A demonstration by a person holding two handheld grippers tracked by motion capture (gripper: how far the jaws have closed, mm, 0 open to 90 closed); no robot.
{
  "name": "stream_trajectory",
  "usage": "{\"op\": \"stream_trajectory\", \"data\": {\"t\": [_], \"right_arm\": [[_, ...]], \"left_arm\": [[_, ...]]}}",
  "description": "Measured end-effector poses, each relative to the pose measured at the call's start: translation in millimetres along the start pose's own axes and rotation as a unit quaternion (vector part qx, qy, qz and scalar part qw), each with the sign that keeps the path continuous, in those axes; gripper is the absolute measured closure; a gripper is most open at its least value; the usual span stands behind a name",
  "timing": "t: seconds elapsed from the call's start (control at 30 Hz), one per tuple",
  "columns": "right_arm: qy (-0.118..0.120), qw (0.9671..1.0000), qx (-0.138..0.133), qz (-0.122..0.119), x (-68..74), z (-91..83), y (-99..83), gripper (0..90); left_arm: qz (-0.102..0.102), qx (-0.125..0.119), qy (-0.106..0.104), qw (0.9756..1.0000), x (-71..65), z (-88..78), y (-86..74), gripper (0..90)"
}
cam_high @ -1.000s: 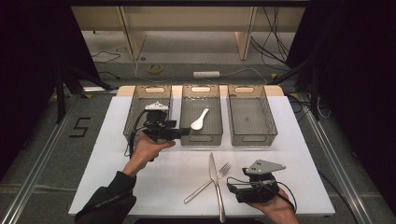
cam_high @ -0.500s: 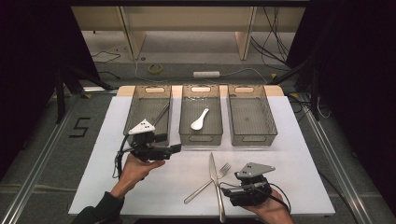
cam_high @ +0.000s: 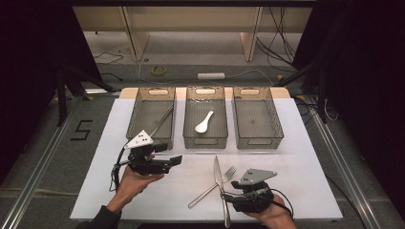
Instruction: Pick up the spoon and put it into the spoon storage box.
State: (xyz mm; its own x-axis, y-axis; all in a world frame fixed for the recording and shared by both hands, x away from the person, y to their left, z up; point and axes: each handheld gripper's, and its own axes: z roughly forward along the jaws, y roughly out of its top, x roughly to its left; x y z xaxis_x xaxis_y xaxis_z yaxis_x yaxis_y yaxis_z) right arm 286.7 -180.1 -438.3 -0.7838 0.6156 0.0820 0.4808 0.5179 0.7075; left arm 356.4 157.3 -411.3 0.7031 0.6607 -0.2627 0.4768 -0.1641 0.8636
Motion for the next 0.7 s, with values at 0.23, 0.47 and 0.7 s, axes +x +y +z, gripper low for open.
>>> {"op": "stream_trajectory", "data": {"t": [0.23,0.47,0.7], "right_arm": [[0.016,0.9998,0.006,-0.003,-0.1,3.7,-0.4,61.9],[0.033,0.9993,0.012,-0.008,0.8,7.5,-0.7,72.2],[0.046,0.9986,0.023,-0.014,1.4,12.1,-2.4,82.1]], "left_arm": [[0.008,-0.004,-0.002,1.0,-4.6,-4.4,-2.9,18.6],[0.005,-0.01,-0.003,0.9999,-5.8,-10.3,-5.3,18.4],[0.01,-0.012,-0.001,0.9999,-7.7,-14.3,-8.0,18.0]]}}
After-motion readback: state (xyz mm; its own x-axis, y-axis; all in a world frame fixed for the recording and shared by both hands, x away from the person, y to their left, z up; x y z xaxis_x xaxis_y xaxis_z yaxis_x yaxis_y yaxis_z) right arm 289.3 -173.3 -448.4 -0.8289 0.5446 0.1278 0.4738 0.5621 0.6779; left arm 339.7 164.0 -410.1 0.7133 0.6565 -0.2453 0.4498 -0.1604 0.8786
